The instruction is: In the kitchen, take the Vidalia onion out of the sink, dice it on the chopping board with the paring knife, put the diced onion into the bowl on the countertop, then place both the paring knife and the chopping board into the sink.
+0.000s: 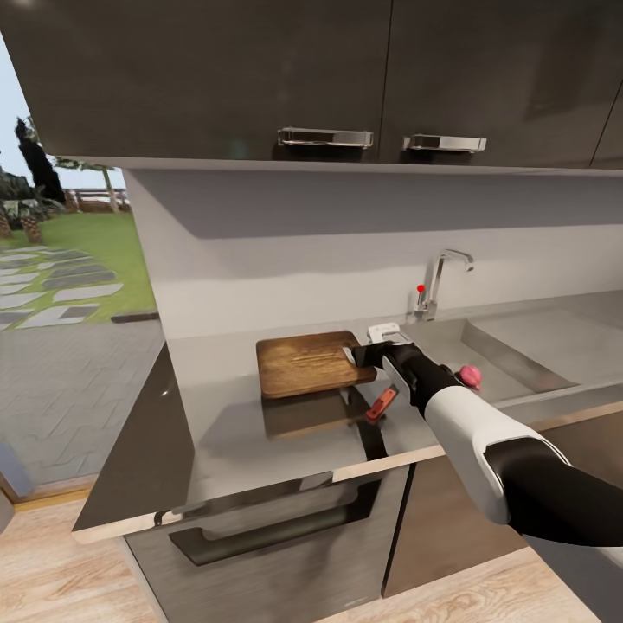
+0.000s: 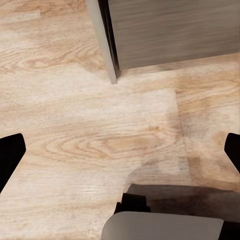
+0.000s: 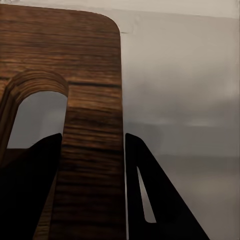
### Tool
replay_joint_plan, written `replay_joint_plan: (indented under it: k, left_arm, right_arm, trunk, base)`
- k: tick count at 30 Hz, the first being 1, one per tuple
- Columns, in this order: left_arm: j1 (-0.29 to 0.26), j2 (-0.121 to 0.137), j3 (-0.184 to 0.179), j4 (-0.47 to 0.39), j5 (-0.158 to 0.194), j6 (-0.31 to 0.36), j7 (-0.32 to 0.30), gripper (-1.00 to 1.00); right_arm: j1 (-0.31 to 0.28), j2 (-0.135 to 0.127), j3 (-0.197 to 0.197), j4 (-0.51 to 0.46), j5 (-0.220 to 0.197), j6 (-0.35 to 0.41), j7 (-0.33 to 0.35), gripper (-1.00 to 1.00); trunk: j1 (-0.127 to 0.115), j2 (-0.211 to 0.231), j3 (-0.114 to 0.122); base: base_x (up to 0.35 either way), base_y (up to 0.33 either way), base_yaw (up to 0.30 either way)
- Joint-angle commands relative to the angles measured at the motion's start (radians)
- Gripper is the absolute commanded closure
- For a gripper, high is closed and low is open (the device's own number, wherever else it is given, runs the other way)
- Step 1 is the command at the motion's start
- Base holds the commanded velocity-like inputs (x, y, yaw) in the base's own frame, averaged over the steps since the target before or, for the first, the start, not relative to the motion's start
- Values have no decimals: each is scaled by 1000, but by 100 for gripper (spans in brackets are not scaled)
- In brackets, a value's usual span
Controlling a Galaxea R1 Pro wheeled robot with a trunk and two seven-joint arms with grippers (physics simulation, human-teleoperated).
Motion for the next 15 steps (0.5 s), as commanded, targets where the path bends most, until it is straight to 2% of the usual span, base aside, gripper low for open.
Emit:
replay_joint_plan:
  k: [1, 9, 15]
  left_arm:
    - [1, 0, -1, -2, 5, -1, 0, -100]
    - [1, 0, -1, -2, 5, -1, 0, -100]
    - [0, 0, -1, -1, 5, -1, 0, -100]
  right_arm:
    - [0, -1, 3, -2, -1, 2, 3, 100]
    - [0, -2, 3, -2, -1, -1, 4, 100]
    - [0, -2, 3, -2, -1, -1, 4, 100]
  trunk:
    - [0, 0, -1]
    - [0, 0, -1]
    - [0, 0, -1]
  base:
    - [0, 0, 0]
    - [0, 0, 4]
    - [0, 0, 114]
